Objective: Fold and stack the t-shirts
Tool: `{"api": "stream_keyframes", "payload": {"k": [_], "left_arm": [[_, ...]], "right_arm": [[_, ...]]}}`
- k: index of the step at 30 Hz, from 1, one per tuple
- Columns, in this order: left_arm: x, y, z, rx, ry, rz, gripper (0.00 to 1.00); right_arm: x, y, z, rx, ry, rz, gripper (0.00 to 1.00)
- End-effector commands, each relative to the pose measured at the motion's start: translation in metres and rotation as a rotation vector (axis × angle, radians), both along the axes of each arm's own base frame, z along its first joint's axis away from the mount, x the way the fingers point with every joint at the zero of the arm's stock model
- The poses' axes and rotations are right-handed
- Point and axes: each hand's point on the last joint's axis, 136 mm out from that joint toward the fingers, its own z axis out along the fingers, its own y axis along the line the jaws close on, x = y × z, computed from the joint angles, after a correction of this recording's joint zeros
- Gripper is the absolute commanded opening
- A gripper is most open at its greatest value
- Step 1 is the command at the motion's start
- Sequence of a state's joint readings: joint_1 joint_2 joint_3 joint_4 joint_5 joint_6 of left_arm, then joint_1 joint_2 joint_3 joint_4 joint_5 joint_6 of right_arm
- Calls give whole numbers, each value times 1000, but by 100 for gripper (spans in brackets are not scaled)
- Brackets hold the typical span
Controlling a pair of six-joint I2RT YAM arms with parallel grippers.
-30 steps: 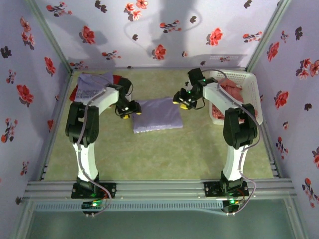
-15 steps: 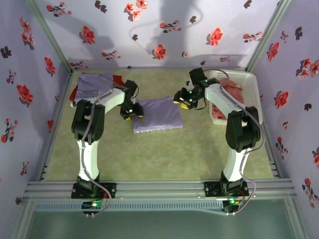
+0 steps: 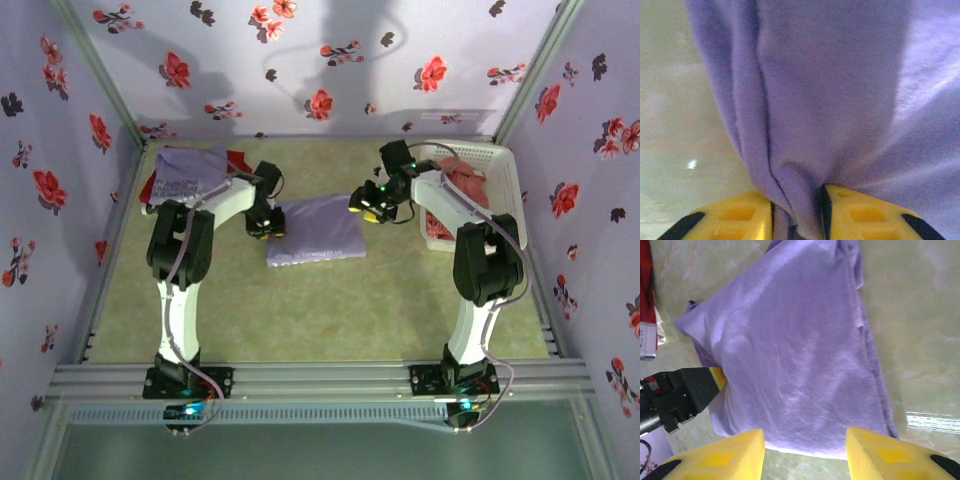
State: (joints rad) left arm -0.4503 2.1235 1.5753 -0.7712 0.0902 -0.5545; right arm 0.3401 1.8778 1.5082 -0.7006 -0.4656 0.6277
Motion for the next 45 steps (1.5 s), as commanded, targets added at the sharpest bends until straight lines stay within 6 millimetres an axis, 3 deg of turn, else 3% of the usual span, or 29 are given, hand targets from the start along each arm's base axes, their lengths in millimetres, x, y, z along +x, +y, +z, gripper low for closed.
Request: {"api": "stream_keyframes", "payload": {"k": [1,4,7,12,19,29,45], "left_arm": [[-19,-16,-33,102,44,-111,27],[-25,-14,-37,125,48,-112,19],[-25,-8,-31,139,20,-117,0],[-17,13,-6,185,-40,-169,0],[11,54,45,348,-128,-305,0],[51,104,102,694,-190,-421,0],[111,86,172,810,-415,-529,0]], "right_arm": [[-4,-1,17,18,-43,17,48],[-6,-4,19,19,-47,15,47],[-10,-6,21,18,-50,13,47],[-13,-11,19,17,-45,10,47],[-15,-12,22,27,-48,3,47],[-17,-12,28,30,-48,7,47],[-13,-11,38,32,-63,9,46]]}}
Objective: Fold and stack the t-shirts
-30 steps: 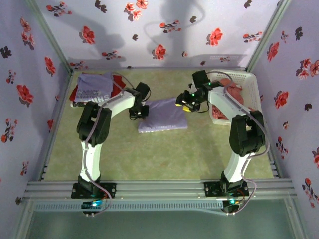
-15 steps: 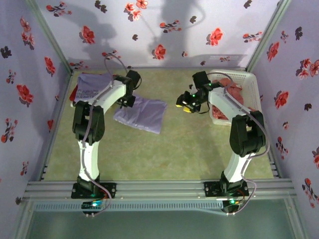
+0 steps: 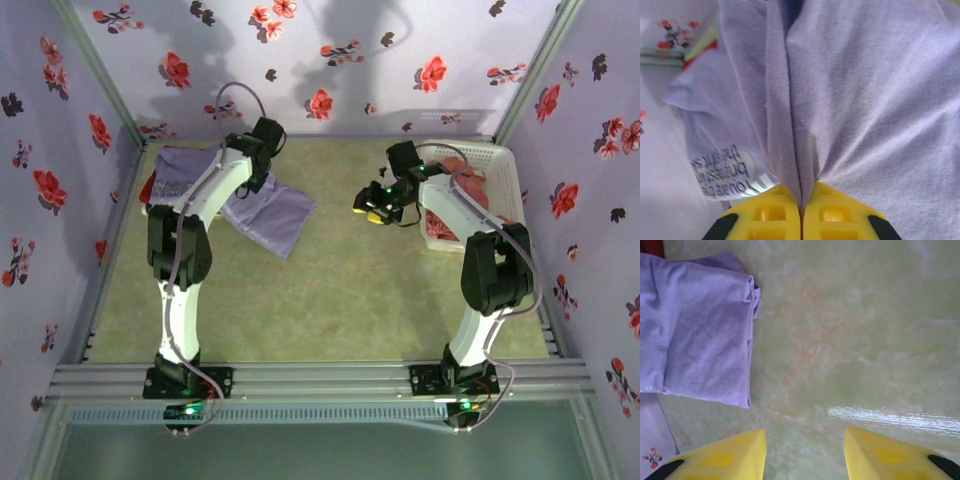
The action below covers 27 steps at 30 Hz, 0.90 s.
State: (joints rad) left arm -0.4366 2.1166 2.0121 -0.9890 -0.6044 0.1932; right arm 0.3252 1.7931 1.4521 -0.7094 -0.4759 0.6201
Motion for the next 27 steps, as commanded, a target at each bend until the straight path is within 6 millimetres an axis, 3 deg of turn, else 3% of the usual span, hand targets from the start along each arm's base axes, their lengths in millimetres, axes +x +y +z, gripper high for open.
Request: {"api": "stream_keyframes", "payload": {"k": [1,11,21,27], "left_arm": [[20,-3,22,51,-57,-31,0],[46,3,58,0,-123,-19,0],[46,43,84,-8,-143,34,0],[49,50,98,-75,-177,27,0]], "right_arm": [[-1,-1,23,18,-41,16,46],[-4,-2,28,23,-50,15,48],[-5,-2,28,28,-49,14,48],[-4,-1,28,32,-49,14,48]]}}
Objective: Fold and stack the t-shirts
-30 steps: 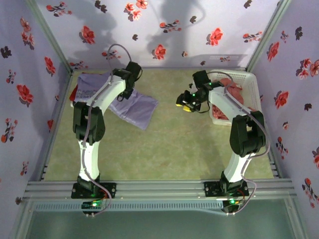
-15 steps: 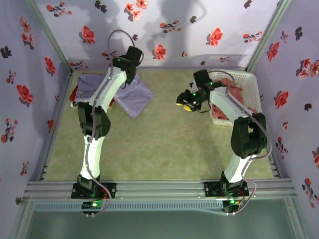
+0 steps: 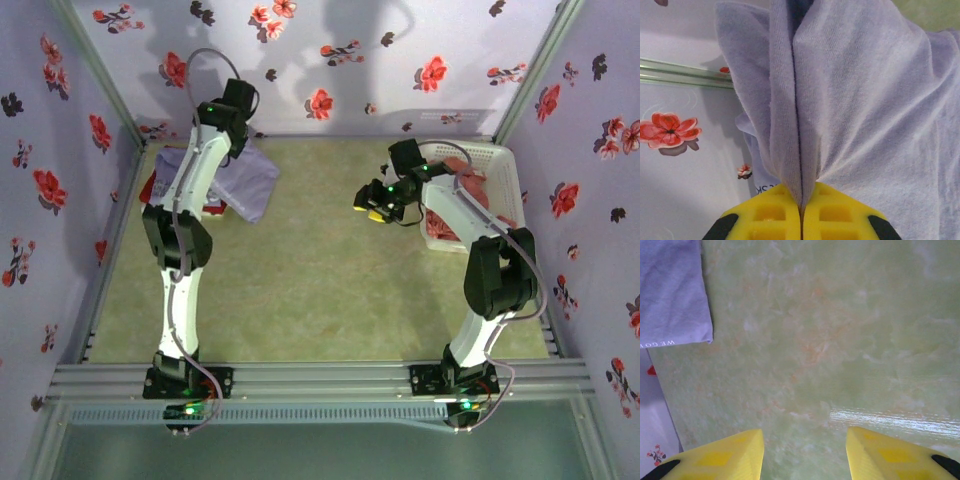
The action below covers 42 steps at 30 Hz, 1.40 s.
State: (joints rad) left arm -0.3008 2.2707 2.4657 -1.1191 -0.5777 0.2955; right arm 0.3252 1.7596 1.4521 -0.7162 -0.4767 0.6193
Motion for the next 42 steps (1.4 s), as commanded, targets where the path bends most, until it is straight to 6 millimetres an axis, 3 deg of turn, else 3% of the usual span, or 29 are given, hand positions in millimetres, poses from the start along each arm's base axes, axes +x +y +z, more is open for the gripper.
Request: {"api": "stream_keyframes", "payload": {"k": [1,16,23,29,34,42], "left_arm": [[-6,0,38,-56,-75,-23,0],[0,61,66,-121,-142,45,0],[-3,47,84,-223,-184,16,0],[3,48,100,-242,-251,28,0],[7,29,107,-340,-275,-22,0],[11,48,112,-357,-311,28,0]], "right_arm": [[-2,0,15,23,-22,12,48],[-13,-4,17,6,-4,33,48],[-10,-2,15,21,-3,18,48],[-9,-1,14,19,-3,18,48],[-5,1,11,26,5,17,48],[-6,-1,14,18,2,19,48]]}}
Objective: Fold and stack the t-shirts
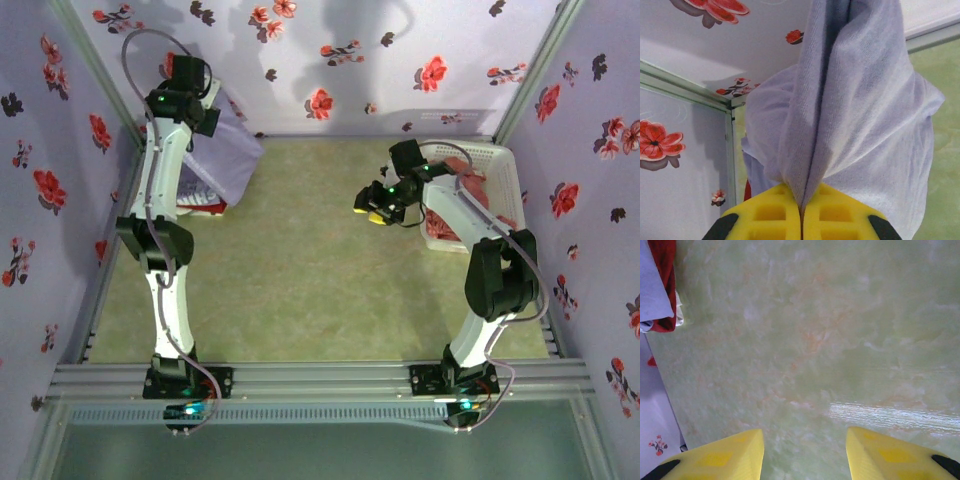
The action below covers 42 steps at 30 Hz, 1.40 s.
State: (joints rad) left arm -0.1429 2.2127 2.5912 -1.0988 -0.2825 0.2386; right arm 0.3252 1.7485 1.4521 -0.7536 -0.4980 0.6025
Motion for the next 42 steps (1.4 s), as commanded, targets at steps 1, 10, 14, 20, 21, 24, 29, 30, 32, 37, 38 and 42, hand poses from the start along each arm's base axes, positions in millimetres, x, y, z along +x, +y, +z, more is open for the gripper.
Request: {"api": "stream_keyframes", "payload": {"k": [1,10,14,20,21,24,29,30,32,37,38,42], "left_arm": [[-1,11,50,-57,-146,36,0],[1,32,41,-73,-123,64,0],[1,48,34,-73,-104,86,0],[-1,75,21,-80,-75,126,0],[0,80,16,-78,-63,133,0],[2,98,-5,-64,-14,149,0],[10,131,-50,-57,52,183,0],[11,137,-56,-60,58,193,0],[13,151,-69,-74,70,216,0],[23,180,-101,-95,79,278,0],[26,184,-109,-112,81,296,0],[33,185,-136,-128,113,303,0]], "right_arm": [[3,-1,11,10,-19,0,48],[5,1,12,17,-17,-8,48],[6,2,11,20,-13,-5,48],[9,6,10,24,-9,0,48],[10,6,10,25,-10,1,48],[10,8,8,24,2,6,48],[8,9,7,10,16,19,48],[8,8,6,6,20,19,48],[7,8,7,-1,23,23,48],[5,6,8,-14,34,27,48],[4,6,8,-17,36,29,48],[4,8,3,-16,58,35,48]]}}
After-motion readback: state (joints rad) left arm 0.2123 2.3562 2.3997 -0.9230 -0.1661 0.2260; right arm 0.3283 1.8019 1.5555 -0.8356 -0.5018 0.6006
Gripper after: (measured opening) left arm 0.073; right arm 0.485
